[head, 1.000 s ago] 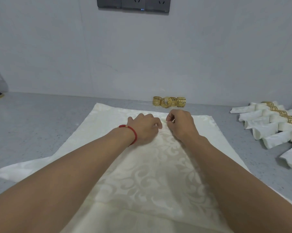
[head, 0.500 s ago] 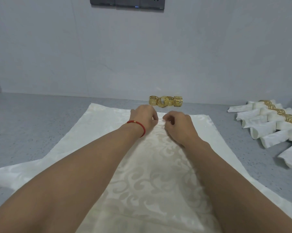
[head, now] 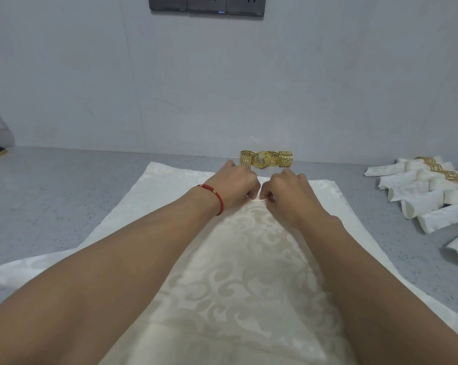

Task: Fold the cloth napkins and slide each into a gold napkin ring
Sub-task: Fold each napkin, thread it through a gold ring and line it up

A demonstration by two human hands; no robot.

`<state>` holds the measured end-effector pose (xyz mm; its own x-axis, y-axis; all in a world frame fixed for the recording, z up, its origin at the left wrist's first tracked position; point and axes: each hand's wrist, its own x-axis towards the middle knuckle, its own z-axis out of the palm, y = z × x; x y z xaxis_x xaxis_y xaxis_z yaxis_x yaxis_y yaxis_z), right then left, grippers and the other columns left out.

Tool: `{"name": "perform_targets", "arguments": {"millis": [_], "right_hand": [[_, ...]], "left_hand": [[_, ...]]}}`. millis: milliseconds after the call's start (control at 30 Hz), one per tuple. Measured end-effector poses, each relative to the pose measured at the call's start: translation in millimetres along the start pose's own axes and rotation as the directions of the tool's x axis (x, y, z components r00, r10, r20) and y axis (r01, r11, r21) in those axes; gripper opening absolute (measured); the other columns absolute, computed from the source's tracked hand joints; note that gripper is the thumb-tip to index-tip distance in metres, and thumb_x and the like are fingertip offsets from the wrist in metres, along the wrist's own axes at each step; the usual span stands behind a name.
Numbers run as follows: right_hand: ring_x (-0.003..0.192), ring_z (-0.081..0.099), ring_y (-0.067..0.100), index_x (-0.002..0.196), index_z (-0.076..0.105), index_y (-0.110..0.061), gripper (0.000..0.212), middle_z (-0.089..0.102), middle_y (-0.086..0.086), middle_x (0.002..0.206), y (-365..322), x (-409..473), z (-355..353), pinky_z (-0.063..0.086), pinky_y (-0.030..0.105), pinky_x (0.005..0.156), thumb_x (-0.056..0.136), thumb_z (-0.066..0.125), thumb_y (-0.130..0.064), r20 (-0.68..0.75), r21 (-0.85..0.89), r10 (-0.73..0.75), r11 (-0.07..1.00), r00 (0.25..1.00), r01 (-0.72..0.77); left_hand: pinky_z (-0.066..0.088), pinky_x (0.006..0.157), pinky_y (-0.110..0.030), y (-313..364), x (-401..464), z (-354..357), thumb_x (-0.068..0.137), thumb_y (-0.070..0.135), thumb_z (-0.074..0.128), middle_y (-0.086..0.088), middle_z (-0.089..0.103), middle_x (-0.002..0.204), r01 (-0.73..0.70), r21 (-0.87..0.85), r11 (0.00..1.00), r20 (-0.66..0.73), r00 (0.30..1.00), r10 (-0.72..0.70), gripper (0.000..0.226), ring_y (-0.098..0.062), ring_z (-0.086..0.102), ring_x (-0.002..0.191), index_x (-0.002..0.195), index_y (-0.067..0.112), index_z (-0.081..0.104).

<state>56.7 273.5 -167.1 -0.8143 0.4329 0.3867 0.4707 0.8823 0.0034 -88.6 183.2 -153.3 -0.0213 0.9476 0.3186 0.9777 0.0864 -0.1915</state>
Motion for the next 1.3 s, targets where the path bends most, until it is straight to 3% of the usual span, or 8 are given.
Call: {"name": "perform_targets", "arguments": {"millis": [233,400,733,967,1000,1133,1200,1300], "right_hand": [[0.084,0.067,0.03,0.094,0.079,-0.011,0.018,0.074,0.009,0.084,0,-4,5,0.057,0.041,0.079,0.092,0.061,-0.009,0.026,0.452,0.273,0.855,0.962,-0.255],[0.096,0.059,0.026,0.084,0.072,-0.021,0.014,0.067,0.001,0.093,6,-3,5,0.046,0.042,0.086,0.094,0.063,-0.02,0.071,0.2,0.185,0.96,0.98,-0.196],[0.104,0.059,0.026,0.106,0.062,-0.02,0.019,0.061,-0.001,0.106,-9,-7,-13,0.037,0.039,0.086,0.092,0.056,-0.009,0.141,-0.191,-0.059,0.978,0.988,0.085],[0.086,0.062,0.023,0.102,0.073,-0.017,0.02,0.068,0.0,0.09,0,-32,-3,0.052,0.036,0.083,0.094,0.056,-0.011,0.048,0.43,0.259,0.866,0.965,-0.254],[0.081,0.058,0.021,0.094,0.073,-0.016,0.014,0.064,0.0,0.085,1,-31,0,0.051,0.035,0.08,0.093,0.059,-0.012,0.048,0.461,0.292,0.842,0.955,-0.281],[0.096,0.057,0.023,0.084,0.073,-0.018,0.008,0.068,-0.003,0.093,3,-25,-2,0.044,0.04,0.086,0.089,0.068,-0.022,0.1,0.222,0.342,0.908,0.934,-0.356],[0.094,0.06,0.024,0.087,0.069,-0.018,0.006,0.071,-0.003,0.09,4,-19,-6,0.037,0.04,0.086,0.091,0.065,-0.021,0.125,0.152,0.314,0.931,0.941,-0.331],[0.097,0.061,0.024,0.092,0.065,-0.02,0.004,0.07,-0.004,0.092,4,-6,-9,0.034,0.041,0.088,0.095,0.062,-0.022,0.168,0.065,0.208,0.973,0.964,-0.221]], "left_hand": [[0.051,0.086,-0.035,8,-12,9,0.086,0.017,0.055,0.004,0.074,0.091,0.283,-0.389,0.877,-0.016,0.95,-0.313,0.028,-0.019,0.062,0.096,0.103,0.025,0.076],[0.048,0.074,-0.034,6,-9,16,0.085,0.01,0.057,-0.004,0.058,0.075,0.277,-0.343,0.898,0.013,0.957,-0.29,0.018,-0.024,0.051,0.078,0.068,0.016,0.061],[0.026,0.075,-0.031,13,-17,-11,0.086,0.0,0.052,0.01,0.053,0.08,0.01,0.086,0.996,0.016,1.0,-0.011,0.03,-0.017,0.042,0.086,0.084,0.029,0.052],[0.05,0.076,-0.027,7,-28,2,0.087,0.008,0.057,0.001,0.065,0.076,0.307,-0.488,0.817,0.033,0.942,-0.334,0.029,-0.017,0.057,0.074,0.099,0.028,0.075],[0.048,0.07,-0.027,7,-29,4,0.083,0.005,0.058,-0.001,0.058,0.067,0.31,-0.483,0.819,0.011,0.938,-0.348,0.011,-0.019,0.051,0.067,0.084,0.008,0.068],[0.037,0.06,-0.032,10,-24,5,0.078,0.0,0.057,-0.003,0.038,0.065,0.306,-0.414,0.857,0.062,0.949,-0.309,0.023,-0.02,0.032,0.064,0.061,0.01,0.045],[0.044,0.078,-0.034,9,-24,4,0.089,0.009,0.059,0.004,0.054,0.086,0.288,-0.355,0.889,0.074,0.957,-0.281,0.017,-0.016,0.047,0.081,0.083,0.02,0.069],[0.039,0.084,-0.036,7,-23,5,0.095,0.011,0.053,0.005,0.062,0.102,0.264,-0.254,0.931,0.074,0.965,-0.253,0.014,-0.018,0.053,0.098,0.1,0.019,0.064]]}}
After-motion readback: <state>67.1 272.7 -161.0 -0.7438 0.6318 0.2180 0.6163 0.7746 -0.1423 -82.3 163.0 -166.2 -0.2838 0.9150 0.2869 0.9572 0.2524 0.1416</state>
